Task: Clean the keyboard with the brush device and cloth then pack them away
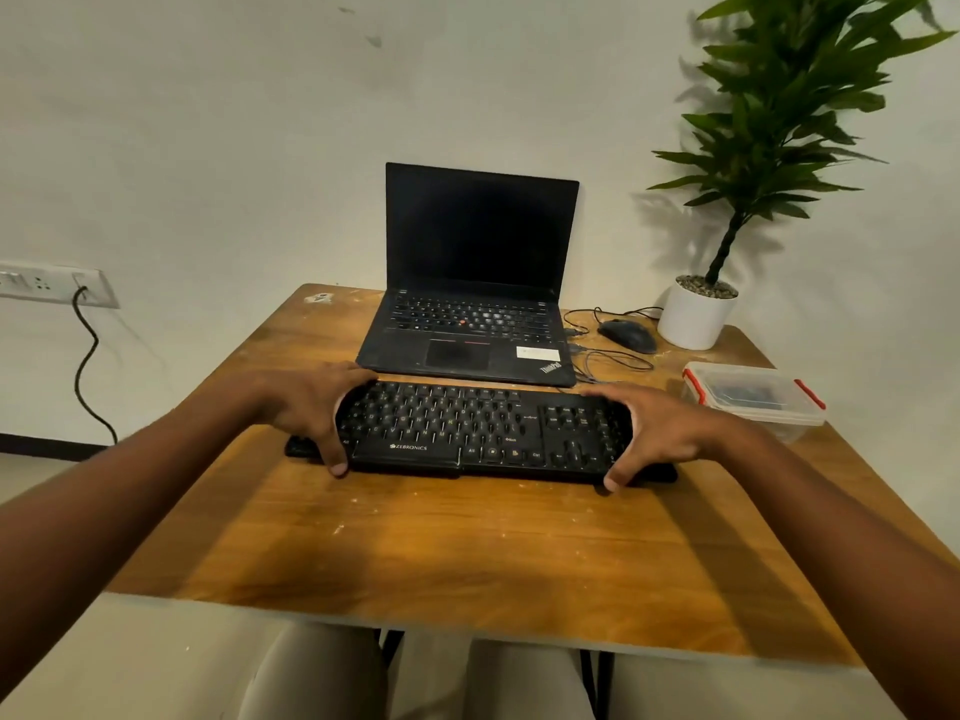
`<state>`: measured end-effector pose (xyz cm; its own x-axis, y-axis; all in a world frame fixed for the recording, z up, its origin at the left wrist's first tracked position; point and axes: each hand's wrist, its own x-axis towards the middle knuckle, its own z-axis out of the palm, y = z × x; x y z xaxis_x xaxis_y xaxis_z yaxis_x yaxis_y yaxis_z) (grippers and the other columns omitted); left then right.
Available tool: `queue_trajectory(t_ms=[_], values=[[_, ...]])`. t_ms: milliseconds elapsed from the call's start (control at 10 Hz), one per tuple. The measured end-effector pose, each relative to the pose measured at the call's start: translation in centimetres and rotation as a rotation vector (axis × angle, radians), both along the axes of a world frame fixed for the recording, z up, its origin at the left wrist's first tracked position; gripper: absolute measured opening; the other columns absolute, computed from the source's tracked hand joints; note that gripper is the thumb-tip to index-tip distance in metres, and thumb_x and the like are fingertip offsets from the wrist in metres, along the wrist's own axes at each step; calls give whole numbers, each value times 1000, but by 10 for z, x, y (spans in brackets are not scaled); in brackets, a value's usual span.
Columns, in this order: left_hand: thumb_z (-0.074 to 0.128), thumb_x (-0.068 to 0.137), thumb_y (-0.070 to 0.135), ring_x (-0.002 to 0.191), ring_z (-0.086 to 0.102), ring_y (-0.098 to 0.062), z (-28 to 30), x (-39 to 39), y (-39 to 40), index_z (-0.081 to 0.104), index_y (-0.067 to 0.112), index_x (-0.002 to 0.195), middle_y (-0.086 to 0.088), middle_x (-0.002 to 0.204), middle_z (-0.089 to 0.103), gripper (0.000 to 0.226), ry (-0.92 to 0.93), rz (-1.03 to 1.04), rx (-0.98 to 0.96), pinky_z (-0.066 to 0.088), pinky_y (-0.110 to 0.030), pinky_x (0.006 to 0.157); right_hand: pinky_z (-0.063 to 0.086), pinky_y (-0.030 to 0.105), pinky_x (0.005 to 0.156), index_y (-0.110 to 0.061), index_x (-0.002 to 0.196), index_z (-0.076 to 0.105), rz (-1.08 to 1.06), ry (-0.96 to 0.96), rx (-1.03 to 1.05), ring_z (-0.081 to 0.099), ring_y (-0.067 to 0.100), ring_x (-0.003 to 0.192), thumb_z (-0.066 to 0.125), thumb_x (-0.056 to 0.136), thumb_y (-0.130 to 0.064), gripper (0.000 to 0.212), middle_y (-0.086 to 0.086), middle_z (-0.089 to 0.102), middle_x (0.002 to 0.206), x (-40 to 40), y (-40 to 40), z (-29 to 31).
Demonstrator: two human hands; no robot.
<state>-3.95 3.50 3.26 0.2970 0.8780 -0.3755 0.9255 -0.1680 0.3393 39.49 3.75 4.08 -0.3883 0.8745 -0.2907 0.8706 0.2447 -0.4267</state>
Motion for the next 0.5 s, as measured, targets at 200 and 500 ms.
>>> queue_trajectory(t_ms=[200,500], values=[[101,57,29,148,28,-27,-16,-2,21,12,23,166,2,163,24,141,31,13,-36,34,-49,122,40,34,107,-35,161,23,-19,-41,-52,36,12,130,99,61,-30,125,-4,37,156,-4,17,-14],[97,61,47,157,12,-31,-7,8,14,-2,23,166,-2,173,4,147,62,18,-63,23,-52,126,26,50,124,-36,164,7,-52,14,-37,18,27,156,91,62,-60,134,-1,14,172,-9,14,-10]])
